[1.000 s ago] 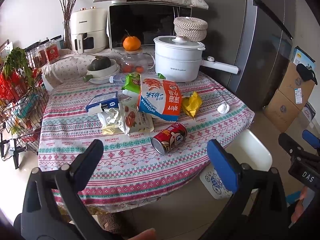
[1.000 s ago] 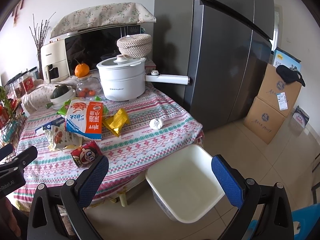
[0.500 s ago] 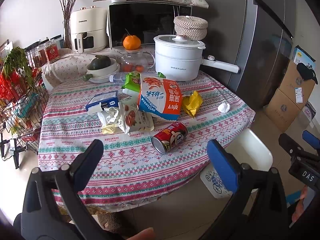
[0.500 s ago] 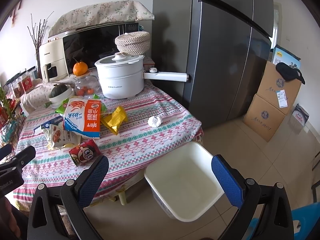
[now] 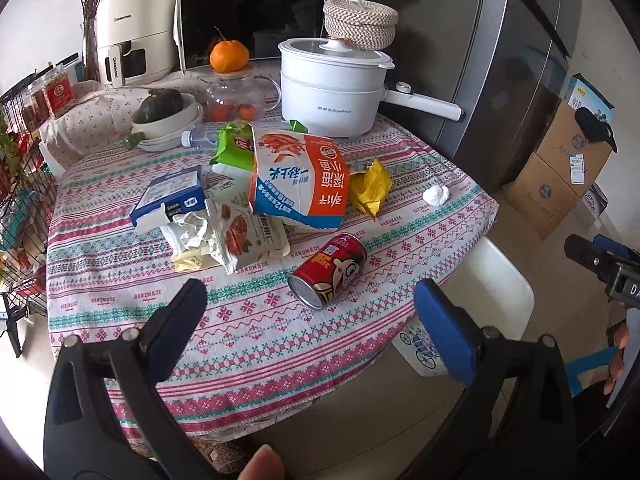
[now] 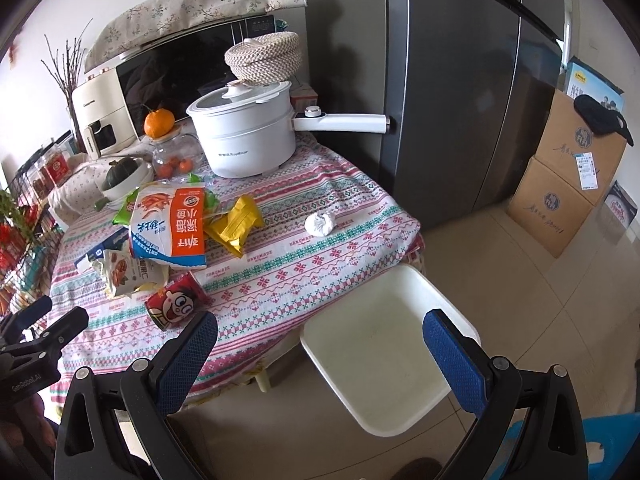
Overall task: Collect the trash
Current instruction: 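Grasp the red milk can with the left gripper while the right gripper grasps the yellow wrapper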
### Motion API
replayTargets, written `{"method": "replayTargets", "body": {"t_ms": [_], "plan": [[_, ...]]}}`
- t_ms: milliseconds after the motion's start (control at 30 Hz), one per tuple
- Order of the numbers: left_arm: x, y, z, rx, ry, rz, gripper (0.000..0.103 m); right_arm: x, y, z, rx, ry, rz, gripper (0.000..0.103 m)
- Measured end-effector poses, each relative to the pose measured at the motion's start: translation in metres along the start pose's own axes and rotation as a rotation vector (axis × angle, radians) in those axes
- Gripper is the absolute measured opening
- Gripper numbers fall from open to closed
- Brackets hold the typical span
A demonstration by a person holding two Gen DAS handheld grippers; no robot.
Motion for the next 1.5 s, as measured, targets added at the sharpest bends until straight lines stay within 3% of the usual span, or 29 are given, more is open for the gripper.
{"method": "replayTargets", "body": {"t_ms": [167,300,433,533,733,833,1067,1133,1333,1500], "plan": [[0.031,0.016,0.011,0.099,-0.063,-0.107,0.103,0.015,0.028,0.006,0.009,0.01,-0.042,0.103],[0.072,0.02,0.029,0.184,-0.163,-0.221,0.102,0.038,0.036,0.01,0.028,0.049,-0.079,0.103],[0.117,0.012,0.038,0.199,-0.212,-0.364,0.085,0.074,0.02,0.024,0.091,0.101,-0.176,0.103],[0.135,0.004,0.048,0.238,-0.211,-0.43,0.083,0.095,0.017,0.033,0.126,0.131,-0.242,0.103],[0.158,-0.005,0.065,0.349,-0.148,-0.486,0.081,0.116,0.029,0.035,0.127,0.137,-0.259,0.103],[0.164,-0.009,0.068,0.354,-0.124,-0.499,0.061,0.129,0.033,0.028,0.117,0.152,-0.282,0.103],[0.14,0.004,0.052,0.242,-0.16,-0.4,0.057,0.156,0.045,0.007,0.129,0.202,-0.301,0.093],[0.124,0.013,0.044,0.209,-0.182,-0.339,0.057,0.165,0.047,0.001,0.136,0.21,-0.313,0.082],[0.09,0.031,0.012,0.089,-0.194,-0.184,0.057,0.198,0.055,-0.024,0.164,0.292,-0.335,0.066],[0.079,0.041,-0.012,0.025,-0.171,-0.124,0.057,0.234,0.058,-0.044,0.218,0.397,-0.353,0.064]]}}
Point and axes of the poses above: each gripper's, at about its wrist camera, not at the fingertips, and x roughly the way its jaws point, z to its right, y to its top, the point moved 5 cm from there along x, roughly the way its jaws point, and after that the axes turned 6 degrees about y, right-handed, at the moved point
